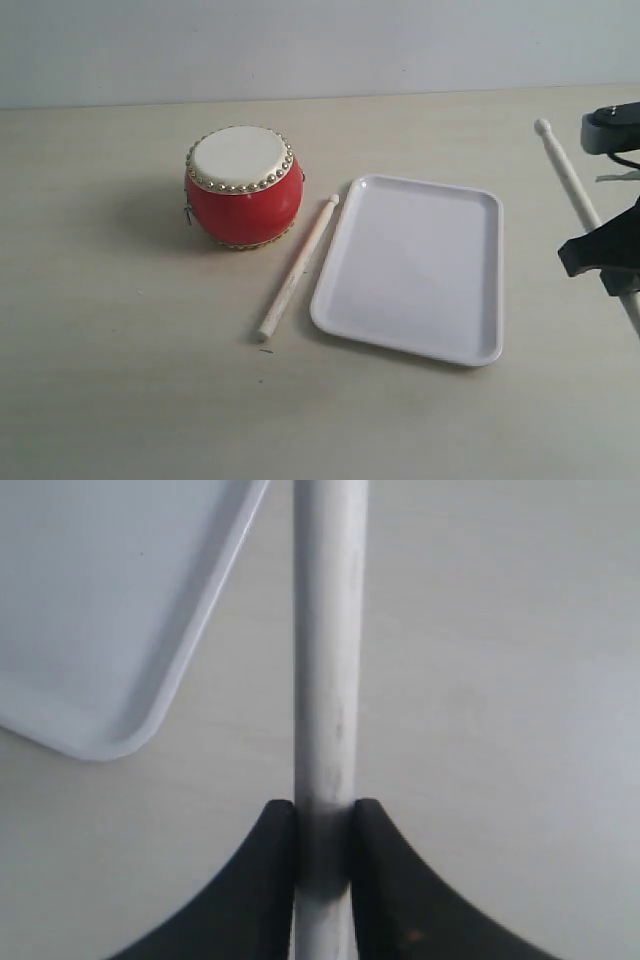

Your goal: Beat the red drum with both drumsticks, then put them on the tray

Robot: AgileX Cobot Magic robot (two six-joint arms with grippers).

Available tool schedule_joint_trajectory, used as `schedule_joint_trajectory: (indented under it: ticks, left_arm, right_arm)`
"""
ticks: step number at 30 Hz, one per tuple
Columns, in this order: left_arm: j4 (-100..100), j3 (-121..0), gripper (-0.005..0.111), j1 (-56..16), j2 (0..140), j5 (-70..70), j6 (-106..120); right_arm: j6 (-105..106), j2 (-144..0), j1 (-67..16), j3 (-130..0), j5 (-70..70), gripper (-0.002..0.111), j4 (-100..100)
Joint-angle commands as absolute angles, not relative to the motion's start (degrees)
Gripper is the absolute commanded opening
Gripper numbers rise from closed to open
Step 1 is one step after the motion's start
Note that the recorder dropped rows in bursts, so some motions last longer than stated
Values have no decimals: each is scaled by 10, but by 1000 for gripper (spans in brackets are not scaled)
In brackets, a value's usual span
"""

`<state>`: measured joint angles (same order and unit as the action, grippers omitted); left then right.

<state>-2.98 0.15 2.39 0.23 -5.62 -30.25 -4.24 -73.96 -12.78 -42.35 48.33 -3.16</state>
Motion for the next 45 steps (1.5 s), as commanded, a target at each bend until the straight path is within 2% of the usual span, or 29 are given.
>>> schedule_joint_trajectory:
  ticks: [1,4,6,8,10,13,16,17,20,21,24,28,31,34,39,45]
  left_arm:
    - [-39,0,0,21,0,-76,-388]
    - [-37,-7,0,21,14,-70,-424]
    - [-18,-51,0,21,92,-67,-421]
    - [67,-127,0,21,195,-70,-421]
    - [206,-252,0,21,326,-31,-421]
    - [339,-426,0,17,506,130,-357]
    - [324,-563,0,-6,619,312,-174]
    - [277,-632,0,-19,676,406,-85]
    - [117,-715,0,-31,747,508,20]
    - [-9,-750,0,-41,786,552,97]
    - [-175,-772,0,-81,856,604,190]
    - [-168,-772,1,-197,933,628,202]
    - [-169,-772,9,-248,964,644,173]
    - [-169,-772,23,-290,987,644,141]
    - [-203,-772,45,-323,1021,606,141]
    - [-260,-772,51,-323,1065,596,101]
  right_arm:
    - [-31,-653,-129,-426,516,0,-34]
    - [-31,-605,-129,-426,526,0,-34]
    - [-31,-590,-129,-426,526,0,-34]
    - [-26,-588,-129,-426,526,0,-34]
    - [-17,-588,-129,-426,520,0,-36]
    - [-16,-588,-129,-426,517,0,-37]
    - [-15,-588,-129,-426,506,0,-35]
    - [-14,-588,-129,-426,503,0,-35]
    - [-12,-588,-129,-426,492,0,-34]
    - [-12,-589,-129,-426,485,0,-34]
    - [-12,-610,-129,-426,485,0,-34]
    - [-12,-648,-129,-426,484,0,-29]
    - [-12,-659,-129,-426,487,0,-29]
    - [-12,-668,-129,-426,494,0,-29]
    - [-12,-668,-129,-426,499,0,-29]
    - [-12,-668,-129,-426,500,0,-29]
